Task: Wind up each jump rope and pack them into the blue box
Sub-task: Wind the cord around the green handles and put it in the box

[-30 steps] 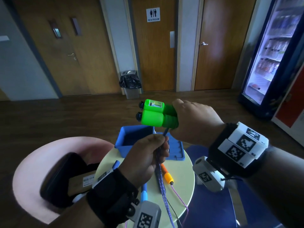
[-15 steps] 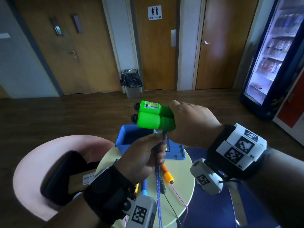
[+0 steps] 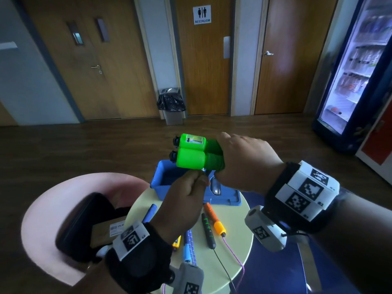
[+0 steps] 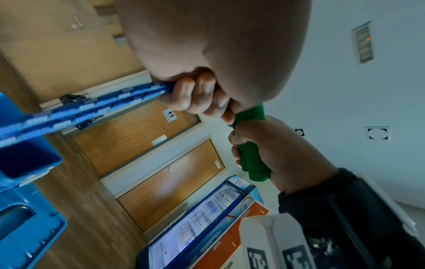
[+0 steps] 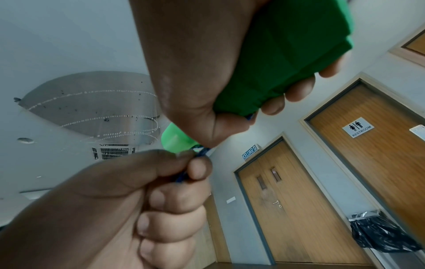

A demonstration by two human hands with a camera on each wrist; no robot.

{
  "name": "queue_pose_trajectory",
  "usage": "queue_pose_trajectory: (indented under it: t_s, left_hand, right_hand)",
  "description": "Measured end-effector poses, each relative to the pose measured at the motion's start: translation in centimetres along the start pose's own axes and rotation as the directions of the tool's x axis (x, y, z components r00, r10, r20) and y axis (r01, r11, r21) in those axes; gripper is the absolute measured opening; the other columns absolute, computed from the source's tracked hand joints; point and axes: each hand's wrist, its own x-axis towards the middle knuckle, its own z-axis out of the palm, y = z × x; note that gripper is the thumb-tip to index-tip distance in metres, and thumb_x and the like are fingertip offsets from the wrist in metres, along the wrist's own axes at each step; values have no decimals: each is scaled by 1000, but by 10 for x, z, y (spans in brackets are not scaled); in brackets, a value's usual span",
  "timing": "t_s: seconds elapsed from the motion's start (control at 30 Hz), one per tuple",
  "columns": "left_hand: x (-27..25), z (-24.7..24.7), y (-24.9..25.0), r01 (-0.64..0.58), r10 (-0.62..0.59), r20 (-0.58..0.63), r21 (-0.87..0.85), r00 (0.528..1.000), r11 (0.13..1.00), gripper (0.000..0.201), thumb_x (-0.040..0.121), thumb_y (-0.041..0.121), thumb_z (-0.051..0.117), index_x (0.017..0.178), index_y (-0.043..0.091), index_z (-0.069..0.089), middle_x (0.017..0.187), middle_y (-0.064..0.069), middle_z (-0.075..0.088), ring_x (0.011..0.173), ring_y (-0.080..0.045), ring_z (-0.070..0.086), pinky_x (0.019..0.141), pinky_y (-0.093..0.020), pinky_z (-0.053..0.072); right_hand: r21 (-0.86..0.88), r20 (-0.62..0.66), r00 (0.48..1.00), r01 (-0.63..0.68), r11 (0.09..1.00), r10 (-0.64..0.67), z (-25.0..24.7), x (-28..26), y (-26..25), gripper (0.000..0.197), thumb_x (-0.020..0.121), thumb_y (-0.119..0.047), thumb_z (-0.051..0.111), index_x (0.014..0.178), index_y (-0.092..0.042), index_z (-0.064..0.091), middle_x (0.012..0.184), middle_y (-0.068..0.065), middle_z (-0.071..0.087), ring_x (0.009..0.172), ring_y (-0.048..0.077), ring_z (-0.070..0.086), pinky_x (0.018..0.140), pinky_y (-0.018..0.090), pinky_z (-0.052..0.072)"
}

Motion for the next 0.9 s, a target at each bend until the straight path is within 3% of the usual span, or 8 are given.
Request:
queue_pose_trajectory:
  t_s: [0.17, 0.23, 0.33, 0.4, 0.5, 0.6, 0.73, 0.9]
  left_hand:
    - [-3, 0, 5, -41, 42, -21, 73, 999, 996, 25, 103, 22, 48, 81, 15, 59, 71, -11, 57, 59, -12, 47, 55, -23, 36]
    - [-3, 1, 3, -32, 33, -6, 119, 999, 992, 24, 102, 24, 49, 81, 16, 57, 64, -7, 51, 55, -8, 45, 51, -20, 33]
    - [-3, -5, 0, -39, 23, 64, 257, 998, 966, 28, 100, 32, 51, 76, 18, 52, 56, 4, 47, 55, -9, 49, 52, -24, 35]
    - [1, -13, -1, -125, 67, 142, 452, 988, 883, 30, 97, 37, 53, 74, 19, 47, 59, 3, 48, 65, -17, 55, 59, -36, 39]
    - [18, -29, 0, -281, 104, 297, 653, 949, 704, 29, 95, 42, 53, 74, 24, 45, 72, 0, 58, 79, -23, 59, 61, -34, 29]
    - [40, -45, -1, -395, 50, 461, 694, 886, 602, 32, 94, 46, 55, 72, 24, 47, 71, 2, 57, 70, -15, 52, 60, -32, 27]
    - [56, -58, -10, -387, -55, 613, 563, 788, 730, 31, 90, 46, 64, 67, 28, 53, 61, 6, 53, 60, -6, 50, 55, -25, 34]
    - [62, -61, -12, -342, -5, 686, 369, 727, 864, 33, 89, 41, 67, 65, 21, 55, 62, 2, 53, 60, -12, 50, 61, -35, 42]
  right_hand:
    - [-70, -32, 999, -12, 997, 10, 12, 5, 1, 45, 74, -46, 66, 102, -18, 45, 89, -2, 55, 88, 29, 62, 68, 32, 33]
    - [-100, -47, 998, -35, 994, 30, 20, 11, 6, 39, 76, -40, 65, 99, -18, 42, 85, -4, 51, 86, 28, 63, 68, 33, 34]
    - [-207, -23, 999, -51, 977, 47, 39, 19, 12, 34, 79, -35, 60, 105, -17, 47, 95, -2, 62, 89, 25, 66, 71, 37, 40]
    - [-284, 31, 998, -35, 958, 46, 53, 19, 12, 30, 81, -32, 59, 107, -18, 51, 98, -1, 65, 89, 24, 67, 74, 37, 46]
    - [-360, 145, 987, 121, 925, -73, 74, 11, 4, 21, 79, -32, 59, 96, -21, 52, 94, -3, 66, 83, 23, 67, 67, 33, 43]
    - [-334, 240, 942, 306, 892, -233, 81, -6, -9, 15, 80, -30, 57, 89, -25, 46, 91, -4, 62, 82, 24, 65, 67, 33, 39]
    - [-275, 256, 924, 352, 895, -285, 69, -22, -19, 20, 79, -26, 56, 88, -23, 39, 89, -2, 61, 81, 25, 64, 69, 33, 35]
    - [-208, 308, 911, 345, 915, -274, 53, -29, -21, 25, 70, -32, 61, 85, -25, 42, 83, -4, 62, 76, 24, 65, 71, 32, 48]
